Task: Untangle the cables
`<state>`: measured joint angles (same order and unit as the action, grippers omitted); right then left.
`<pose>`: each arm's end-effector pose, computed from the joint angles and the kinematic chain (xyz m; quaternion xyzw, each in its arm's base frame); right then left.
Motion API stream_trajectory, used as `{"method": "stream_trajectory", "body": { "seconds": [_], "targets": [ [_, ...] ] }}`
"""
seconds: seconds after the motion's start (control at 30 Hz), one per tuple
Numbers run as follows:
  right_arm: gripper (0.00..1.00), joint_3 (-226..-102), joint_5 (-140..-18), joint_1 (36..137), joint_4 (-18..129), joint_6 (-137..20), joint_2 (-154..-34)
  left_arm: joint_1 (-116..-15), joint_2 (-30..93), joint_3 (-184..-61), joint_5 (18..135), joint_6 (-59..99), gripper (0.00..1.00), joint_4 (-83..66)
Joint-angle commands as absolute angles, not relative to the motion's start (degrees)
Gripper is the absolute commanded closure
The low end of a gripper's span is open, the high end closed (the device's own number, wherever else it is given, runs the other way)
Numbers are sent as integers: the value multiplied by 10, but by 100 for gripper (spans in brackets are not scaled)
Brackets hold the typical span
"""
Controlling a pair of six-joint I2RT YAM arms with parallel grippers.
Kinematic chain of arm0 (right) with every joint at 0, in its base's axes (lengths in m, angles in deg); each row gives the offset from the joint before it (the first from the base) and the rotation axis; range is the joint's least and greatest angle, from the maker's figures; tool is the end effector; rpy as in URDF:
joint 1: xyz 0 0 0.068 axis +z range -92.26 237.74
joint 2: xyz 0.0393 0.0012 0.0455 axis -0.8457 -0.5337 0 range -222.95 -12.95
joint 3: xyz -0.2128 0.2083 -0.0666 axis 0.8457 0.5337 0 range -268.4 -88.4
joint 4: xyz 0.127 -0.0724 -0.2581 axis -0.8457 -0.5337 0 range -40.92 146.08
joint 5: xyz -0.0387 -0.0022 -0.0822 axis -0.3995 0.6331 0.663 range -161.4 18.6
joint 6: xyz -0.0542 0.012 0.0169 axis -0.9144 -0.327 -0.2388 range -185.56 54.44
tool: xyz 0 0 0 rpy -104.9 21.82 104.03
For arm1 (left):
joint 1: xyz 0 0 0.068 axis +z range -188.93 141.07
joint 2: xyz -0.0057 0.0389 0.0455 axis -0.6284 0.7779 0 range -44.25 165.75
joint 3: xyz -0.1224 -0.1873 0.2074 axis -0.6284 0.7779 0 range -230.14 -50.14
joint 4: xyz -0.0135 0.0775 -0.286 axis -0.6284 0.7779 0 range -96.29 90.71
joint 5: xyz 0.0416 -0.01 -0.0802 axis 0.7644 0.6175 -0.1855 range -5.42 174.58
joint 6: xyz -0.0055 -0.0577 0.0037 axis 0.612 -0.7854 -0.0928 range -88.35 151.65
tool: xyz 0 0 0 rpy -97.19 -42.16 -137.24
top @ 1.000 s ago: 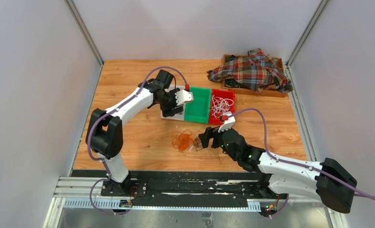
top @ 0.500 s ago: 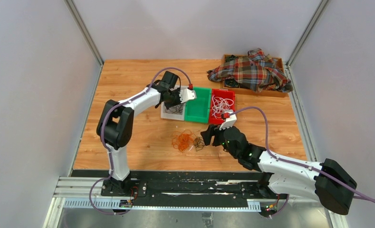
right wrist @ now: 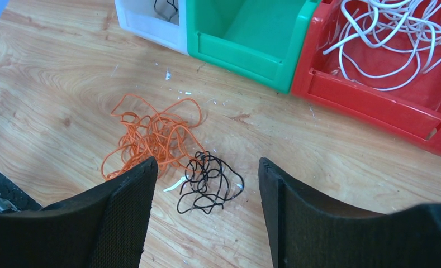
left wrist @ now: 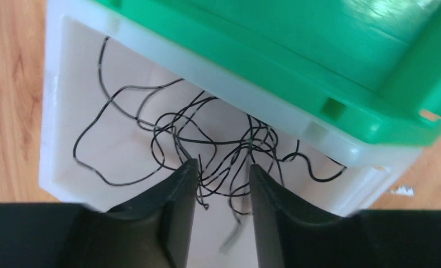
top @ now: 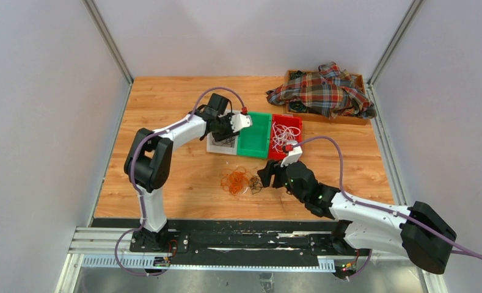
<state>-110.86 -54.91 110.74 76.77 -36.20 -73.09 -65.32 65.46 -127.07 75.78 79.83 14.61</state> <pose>0.1545 0.1853 0.2130 -0.0794 0.7961 0.3009 0.5190 0.4075 -0.2094 0.1982 0.5929 0.7393 -0.0128 0.3189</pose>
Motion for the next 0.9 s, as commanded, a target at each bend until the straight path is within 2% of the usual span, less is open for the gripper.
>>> {"method": "stream_trajectory", "body": {
  "seconds": [0.0,0.1,0.33,0.5,0.67,0.87],
  "targets": [
    [32,-1132,-551,1097,767,-361,-721,-654,634,-1326,704,794,45,260],
    [29,-1134,-551,1097,761,-363,-717,-653,609,-1370,667,789,27,336],
    [24,-1146,-570,1097,760,-361,-731,-653,524,-1401,648,762,1,374],
    [25,-1162,-597,1097,755,-363,-753,-655,448,-1373,599,752,0,414],
    [28,-1159,-591,1097,735,-355,-733,-697,382,-1252,552,748,6,425],
    [30,-1143,-570,1097,661,-343,-664,-743,419,-1204,517,711,18,396]
  ]
}}
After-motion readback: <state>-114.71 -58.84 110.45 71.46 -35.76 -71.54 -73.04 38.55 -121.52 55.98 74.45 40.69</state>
